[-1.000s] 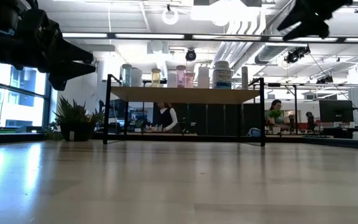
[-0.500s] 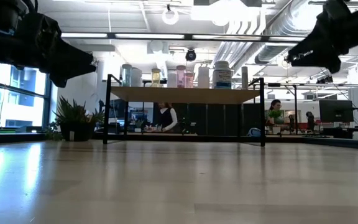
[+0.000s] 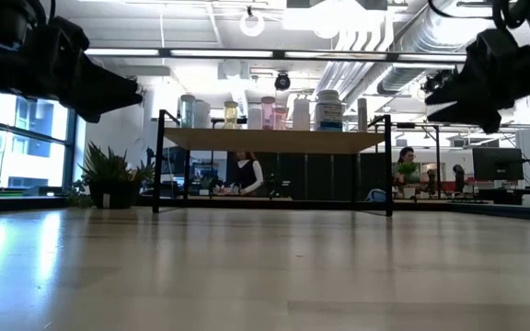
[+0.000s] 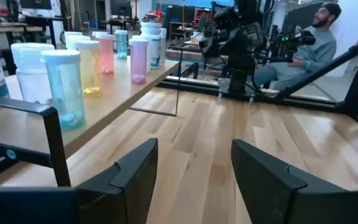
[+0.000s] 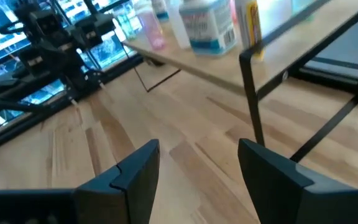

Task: Pick and place medicine bottles onto shelf by color
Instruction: Return to Home Position

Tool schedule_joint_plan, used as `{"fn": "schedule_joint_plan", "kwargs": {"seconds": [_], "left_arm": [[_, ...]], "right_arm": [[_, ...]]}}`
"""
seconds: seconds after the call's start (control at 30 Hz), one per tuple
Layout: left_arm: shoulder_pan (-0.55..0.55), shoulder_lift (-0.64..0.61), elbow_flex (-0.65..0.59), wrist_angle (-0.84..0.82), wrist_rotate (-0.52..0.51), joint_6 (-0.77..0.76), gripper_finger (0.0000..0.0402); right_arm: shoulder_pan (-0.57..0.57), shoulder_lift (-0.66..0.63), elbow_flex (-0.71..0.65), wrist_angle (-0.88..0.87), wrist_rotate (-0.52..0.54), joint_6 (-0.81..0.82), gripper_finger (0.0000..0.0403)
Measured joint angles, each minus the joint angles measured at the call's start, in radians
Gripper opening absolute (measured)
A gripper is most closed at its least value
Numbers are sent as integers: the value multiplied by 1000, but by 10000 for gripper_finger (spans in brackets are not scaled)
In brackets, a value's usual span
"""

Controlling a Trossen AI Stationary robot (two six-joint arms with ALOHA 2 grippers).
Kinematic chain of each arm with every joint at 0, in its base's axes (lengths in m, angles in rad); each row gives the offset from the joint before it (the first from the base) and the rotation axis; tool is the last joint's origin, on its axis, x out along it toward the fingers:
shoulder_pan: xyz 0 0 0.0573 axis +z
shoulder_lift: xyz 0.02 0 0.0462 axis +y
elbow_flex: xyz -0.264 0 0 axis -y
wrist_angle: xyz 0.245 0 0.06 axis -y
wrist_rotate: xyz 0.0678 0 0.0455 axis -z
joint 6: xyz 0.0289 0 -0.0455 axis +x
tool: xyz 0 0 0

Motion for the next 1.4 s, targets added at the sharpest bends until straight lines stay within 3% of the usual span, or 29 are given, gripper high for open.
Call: {"fn": "schedule_joint_plan", "kwargs": {"seconds": [0.23, 0.73, 1.4], "left_arm": [[0, 0, 0, 44, 1, 28, 195], [0, -41, 1, 121, 10, 137, 195], [0, -43, 1, 84, -8, 133, 195]], "right_arm": [[39, -1, -78, 109, -1, 7, 209], [101, -59, -91, 78, 7, -22, 209], [100, -56, -91, 44, 8, 31, 209]]}}
